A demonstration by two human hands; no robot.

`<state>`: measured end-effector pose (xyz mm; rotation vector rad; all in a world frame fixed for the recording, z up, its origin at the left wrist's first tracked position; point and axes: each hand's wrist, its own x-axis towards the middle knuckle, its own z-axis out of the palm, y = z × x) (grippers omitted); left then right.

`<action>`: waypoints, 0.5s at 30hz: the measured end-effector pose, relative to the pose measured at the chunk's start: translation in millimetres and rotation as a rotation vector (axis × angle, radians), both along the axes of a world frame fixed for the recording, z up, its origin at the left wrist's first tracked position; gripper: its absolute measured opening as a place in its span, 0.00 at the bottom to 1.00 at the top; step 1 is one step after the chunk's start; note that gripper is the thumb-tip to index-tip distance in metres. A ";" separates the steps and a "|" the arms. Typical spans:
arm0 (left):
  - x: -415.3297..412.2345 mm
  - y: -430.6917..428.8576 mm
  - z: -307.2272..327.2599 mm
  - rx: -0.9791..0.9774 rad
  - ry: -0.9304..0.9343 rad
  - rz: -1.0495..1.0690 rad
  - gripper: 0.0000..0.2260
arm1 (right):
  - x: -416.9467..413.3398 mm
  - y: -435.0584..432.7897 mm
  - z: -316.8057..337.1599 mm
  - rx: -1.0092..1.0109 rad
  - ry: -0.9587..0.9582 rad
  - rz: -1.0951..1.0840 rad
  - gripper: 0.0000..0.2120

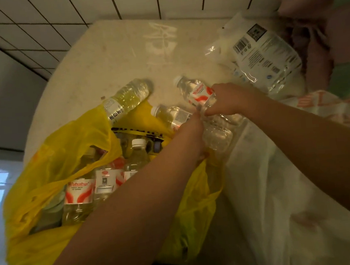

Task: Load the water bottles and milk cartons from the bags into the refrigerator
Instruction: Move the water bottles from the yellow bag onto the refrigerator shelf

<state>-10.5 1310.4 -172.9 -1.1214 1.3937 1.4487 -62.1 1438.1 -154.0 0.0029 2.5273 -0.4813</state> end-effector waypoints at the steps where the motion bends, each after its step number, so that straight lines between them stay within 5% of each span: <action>1: -0.1 -0.6 3.8 -0.021 -0.001 -0.036 0.36 | 0.1 -1.3 -0.4 -0.009 -0.002 -0.025 0.31; 8: 3.7 0.3 -25.8 -0.110 0.078 0.175 0.41 | 17.3 0.0 3.8 -0.144 0.121 -0.209 0.15; 12: 7.3 4.6 -45.9 -0.135 0.139 0.348 0.40 | 28.3 -0.2 16.2 -0.220 0.253 -0.325 0.26; 15: 17.0 7.1 -8.3 -0.072 0.280 0.430 0.42 | 41.7 2.9 38.9 -0.430 0.402 -0.459 0.22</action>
